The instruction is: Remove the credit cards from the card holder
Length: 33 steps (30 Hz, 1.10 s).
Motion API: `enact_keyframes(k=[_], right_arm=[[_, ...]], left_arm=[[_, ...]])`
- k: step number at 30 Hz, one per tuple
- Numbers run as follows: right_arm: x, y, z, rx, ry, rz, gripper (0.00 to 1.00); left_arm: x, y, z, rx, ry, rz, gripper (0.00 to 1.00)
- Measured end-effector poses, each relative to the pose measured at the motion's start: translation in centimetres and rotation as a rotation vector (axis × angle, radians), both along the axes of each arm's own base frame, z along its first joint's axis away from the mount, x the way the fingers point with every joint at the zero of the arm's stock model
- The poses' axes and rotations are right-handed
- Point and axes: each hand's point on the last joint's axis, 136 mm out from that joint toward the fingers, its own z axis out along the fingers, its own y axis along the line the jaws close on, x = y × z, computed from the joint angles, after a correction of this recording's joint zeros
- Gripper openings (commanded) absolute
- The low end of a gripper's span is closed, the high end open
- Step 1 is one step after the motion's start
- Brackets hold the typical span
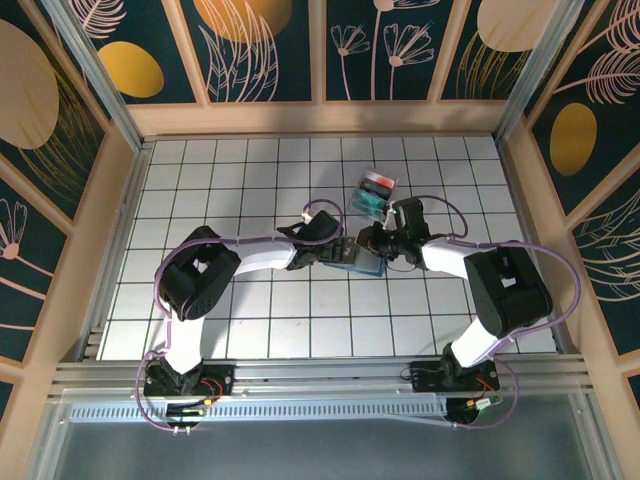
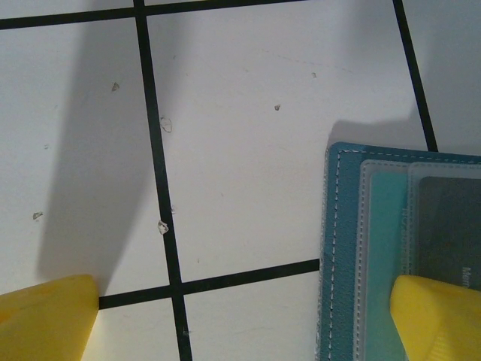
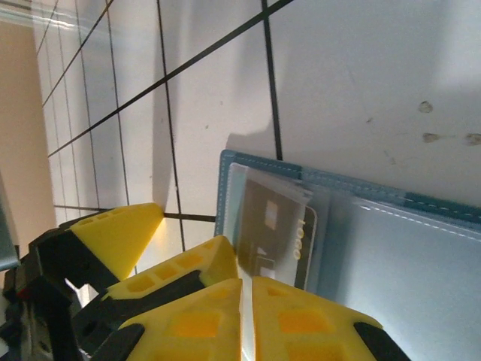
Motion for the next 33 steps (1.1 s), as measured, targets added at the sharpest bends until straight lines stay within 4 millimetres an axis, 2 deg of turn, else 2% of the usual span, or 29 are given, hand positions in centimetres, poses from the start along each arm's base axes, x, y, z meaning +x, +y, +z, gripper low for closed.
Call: enact_keyframes(k=[4, 10, 23, 27, 33], right_arm=[[-0.1, -0.5, -0.2, -0.021, 0.003, -0.019, 0.19], [-0.8, -0.7, -1.1, -0.024, 0.031, -0.024, 0.2], [-1.5, 0.3, -2.2, 0.002, 0.065, 0.004, 0.2], [-1.4, 0.3, -2.3, 0.002, 0.068, 0.002, 0.18], [-1.4, 0.3, -2.3, 0.007, 0.073, -0.004, 0.1]], left_arm=[[0.0, 0.0, 0.0, -0.002, 0.001, 0.003, 0.99], [0.0, 0.0, 0.0, -0.004, 0.001, 0.006, 0.99], [0.0, 0.0, 0.0, -0.004, 0.003, 0.009, 0.99], [0.0, 0.0, 0.0, -0.004, 0.003, 0.01, 0.99], [0.1, 0.1, 0.0, -0.005, 0.002, 0.018, 0.99]])
